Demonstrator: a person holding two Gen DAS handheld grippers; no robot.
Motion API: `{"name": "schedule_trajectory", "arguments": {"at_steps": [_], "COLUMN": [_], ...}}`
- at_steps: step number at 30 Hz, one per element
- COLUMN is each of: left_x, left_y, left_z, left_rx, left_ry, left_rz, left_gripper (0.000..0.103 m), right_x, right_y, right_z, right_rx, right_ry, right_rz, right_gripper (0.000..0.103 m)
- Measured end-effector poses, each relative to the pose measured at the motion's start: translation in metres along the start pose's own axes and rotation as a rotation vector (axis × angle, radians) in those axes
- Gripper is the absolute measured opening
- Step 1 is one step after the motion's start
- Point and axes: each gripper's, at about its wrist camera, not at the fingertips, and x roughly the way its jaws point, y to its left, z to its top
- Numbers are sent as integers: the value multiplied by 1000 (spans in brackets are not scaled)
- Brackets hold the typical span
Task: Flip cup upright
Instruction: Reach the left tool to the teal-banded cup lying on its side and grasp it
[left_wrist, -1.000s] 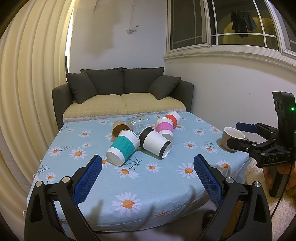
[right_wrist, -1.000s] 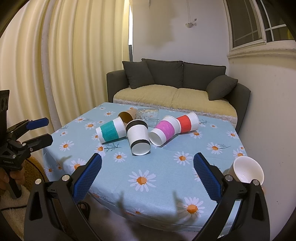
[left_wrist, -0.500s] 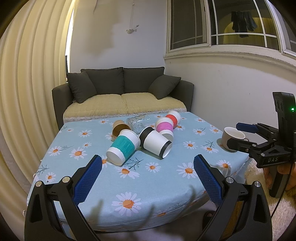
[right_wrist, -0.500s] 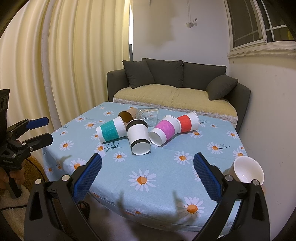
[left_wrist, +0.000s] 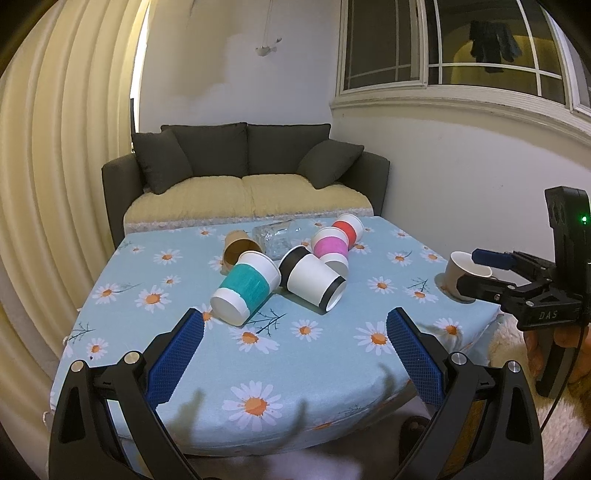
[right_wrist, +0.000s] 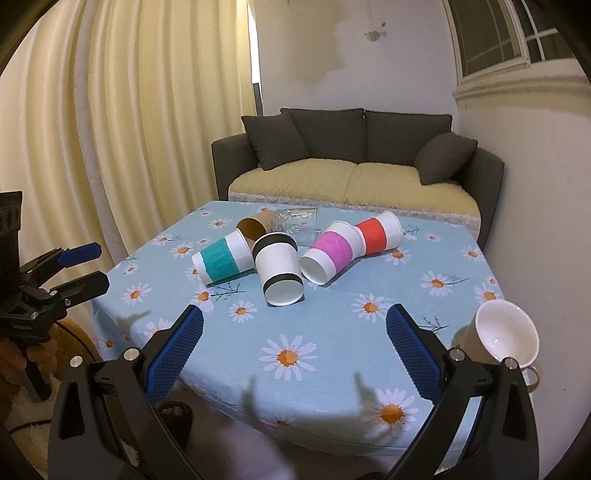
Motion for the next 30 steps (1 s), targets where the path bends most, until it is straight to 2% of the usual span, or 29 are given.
{"name": "schedule_trajectory", "arguments": {"at_steps": [4,8,13,16,18,23,30], "left_x": [13,39,76,103,125,176,235], "left_y": [5,14,18,19,21,29,44], "left_z": [14,34,56,64,66,66,59], "left_rx": [12,36,163,229,263,323,333], "left_ry": [41,132,231,309,385,503,687], "left_rz": [-16,-52,-43,-72,-90,-76,-114], "left_gripper": [97,97,97,97,97,97,95], "right_x": [9,23,48,65,77,103,127], "right_y": [-7,-15,-28,-39,-47,-57,-71], "right_z": [10,27,50,62,69,80,65], "right_rx": [16,19,43,92,137,178,210], "right_ry": [17,26,61,89,108,148,185], "right_rz": [21,41,69,97,118,143,166], "right_gripper": [98,98,98,98,98,98,98]}}
